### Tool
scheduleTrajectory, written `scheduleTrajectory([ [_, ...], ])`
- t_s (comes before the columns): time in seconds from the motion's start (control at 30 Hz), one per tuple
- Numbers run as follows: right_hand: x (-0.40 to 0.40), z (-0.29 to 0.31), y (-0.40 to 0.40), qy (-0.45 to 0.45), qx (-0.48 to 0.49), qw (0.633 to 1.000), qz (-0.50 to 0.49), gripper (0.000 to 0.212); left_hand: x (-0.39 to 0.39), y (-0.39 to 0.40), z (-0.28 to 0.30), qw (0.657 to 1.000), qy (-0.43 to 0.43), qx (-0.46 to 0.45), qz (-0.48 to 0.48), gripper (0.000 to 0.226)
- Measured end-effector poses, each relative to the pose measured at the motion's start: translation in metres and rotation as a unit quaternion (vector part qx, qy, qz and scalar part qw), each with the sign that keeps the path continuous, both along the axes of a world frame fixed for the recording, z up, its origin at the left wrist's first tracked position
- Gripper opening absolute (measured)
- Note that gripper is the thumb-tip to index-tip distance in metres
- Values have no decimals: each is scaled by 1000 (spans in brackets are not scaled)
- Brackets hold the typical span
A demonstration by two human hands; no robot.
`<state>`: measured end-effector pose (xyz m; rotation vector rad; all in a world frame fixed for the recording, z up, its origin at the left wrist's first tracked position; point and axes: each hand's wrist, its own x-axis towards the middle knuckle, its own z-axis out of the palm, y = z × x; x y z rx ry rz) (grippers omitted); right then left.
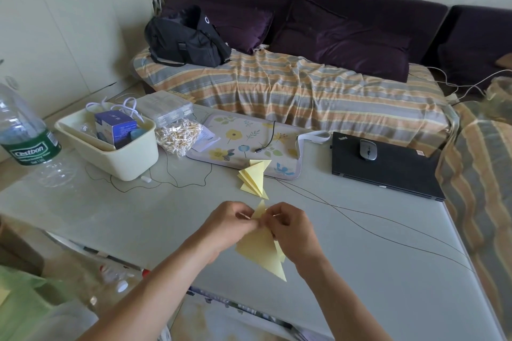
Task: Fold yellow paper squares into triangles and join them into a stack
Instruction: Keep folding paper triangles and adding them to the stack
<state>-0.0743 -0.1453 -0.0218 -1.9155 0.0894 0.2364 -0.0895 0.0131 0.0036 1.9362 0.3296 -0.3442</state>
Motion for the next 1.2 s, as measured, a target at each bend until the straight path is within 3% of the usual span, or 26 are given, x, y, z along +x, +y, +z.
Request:
scheduleTrajectory([
  [0.1, -2, -1, 1, -27, -52, 998, 35, 13, 3, 1, 0, 997, -63, -4, 43, 5],
  [0.27, -3, -1, 3, -33, -50, 997, 39, 17, 4, 1, 1, 989, -119, 49, 66, 9],
  [0.53, -5, 2, 4, -85, -88, 991, 43, 12, 3, 0, -4, 994, -84, 68, 15, 12],
  [0.73, -3, 4, 5, -80, -98, 992, 29, 11, 5, -1, 0, 982, -135, 115, 72, 10],
  [0.97, -3, -13, 5, -158, -205, 962, 90, 13, 3, -1, -7, 968, -107, 219, -59, 4],
  [1.2, -2, -14, 4, -152, -200, 965, 75, 10, 6, 5, -9, 956, -129, 264, -22, 7],
])
